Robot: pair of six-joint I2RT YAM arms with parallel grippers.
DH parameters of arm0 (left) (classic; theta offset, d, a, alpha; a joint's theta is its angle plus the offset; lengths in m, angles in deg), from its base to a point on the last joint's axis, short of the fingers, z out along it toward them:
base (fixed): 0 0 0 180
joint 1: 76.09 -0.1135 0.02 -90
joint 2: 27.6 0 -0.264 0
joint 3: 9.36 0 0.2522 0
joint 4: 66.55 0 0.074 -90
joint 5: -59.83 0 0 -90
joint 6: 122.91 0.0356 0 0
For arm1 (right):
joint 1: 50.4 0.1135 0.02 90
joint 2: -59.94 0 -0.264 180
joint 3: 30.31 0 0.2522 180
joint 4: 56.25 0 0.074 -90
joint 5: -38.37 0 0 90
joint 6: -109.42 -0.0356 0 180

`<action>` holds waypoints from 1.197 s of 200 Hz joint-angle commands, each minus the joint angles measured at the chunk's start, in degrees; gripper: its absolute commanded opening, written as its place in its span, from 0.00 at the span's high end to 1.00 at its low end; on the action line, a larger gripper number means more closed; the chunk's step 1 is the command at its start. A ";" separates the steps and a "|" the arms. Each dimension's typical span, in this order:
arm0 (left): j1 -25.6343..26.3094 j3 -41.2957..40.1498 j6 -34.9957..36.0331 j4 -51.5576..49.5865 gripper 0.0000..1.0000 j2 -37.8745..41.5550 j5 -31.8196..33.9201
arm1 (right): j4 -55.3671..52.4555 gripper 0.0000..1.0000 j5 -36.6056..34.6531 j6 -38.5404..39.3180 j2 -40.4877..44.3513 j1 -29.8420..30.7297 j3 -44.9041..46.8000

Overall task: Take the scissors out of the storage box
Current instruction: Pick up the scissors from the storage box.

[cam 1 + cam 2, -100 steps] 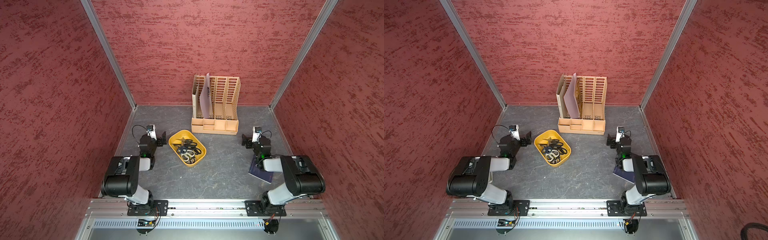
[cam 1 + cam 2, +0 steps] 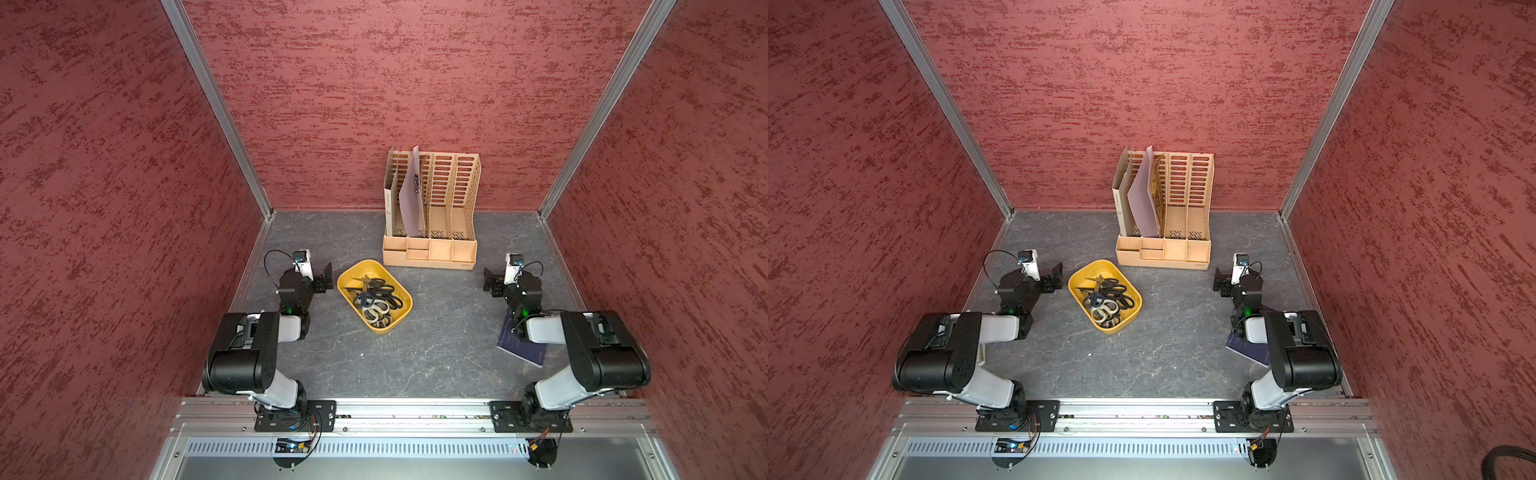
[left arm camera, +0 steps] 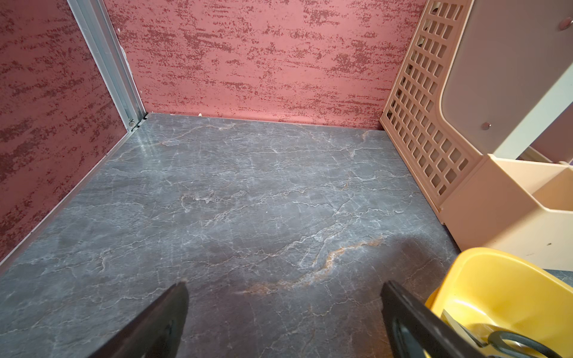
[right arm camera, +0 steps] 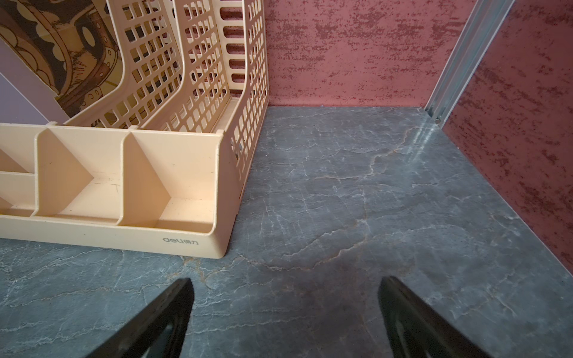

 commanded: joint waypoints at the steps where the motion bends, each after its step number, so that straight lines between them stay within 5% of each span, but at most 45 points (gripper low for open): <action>1: -0.14 -0.44 0.41 0.48 0.00 0.02 -0.35 | 0.93 0.02 0.81 -0.21 0.58 -0.26 -0.73; 29: -0.04 -0.31 0.37 0.20 0.00 0.06 -0.31 | -6.11 0.02 -0.89 -0.69 5.01 -0.08 -2.89; 55: 3.01 1.39 2.67 -6.59 0.00 5.54 4.29 | -23.62 0.02 -3.85 -2.08 15.94 2.42 -7.79; 86: 6.01 10.68 -6.90 -38.63 0.00 18.84 10.63 | -58.17 0.16 -3.57 -16.85 24.74 5.75 -23.28; 126: 9.86 24.15 -27.37 -77.10 0.00 23.80 9.01 | -94.53 0.39 1.72 -26.27 20.63 16.21 -46.32; 158: 11.49 26.99 -33.65 -91.42 0.00 23.42 0.87 | -104.11 0.53 1.99 -30.52 15.61 30.36 -51.60; 197: 11.60 23.91 -39.59 -98.57 0.00 27.71 -5.31 | -107.28 0.53 0.55 -37.28 6.23 46.54 -56.67; 239: 11.34 19.16 -40.44 -98.74 0.00 32.56 -4.94 | -108.08 0.52 1.09 -36.64 -6.70 52.16 -64.13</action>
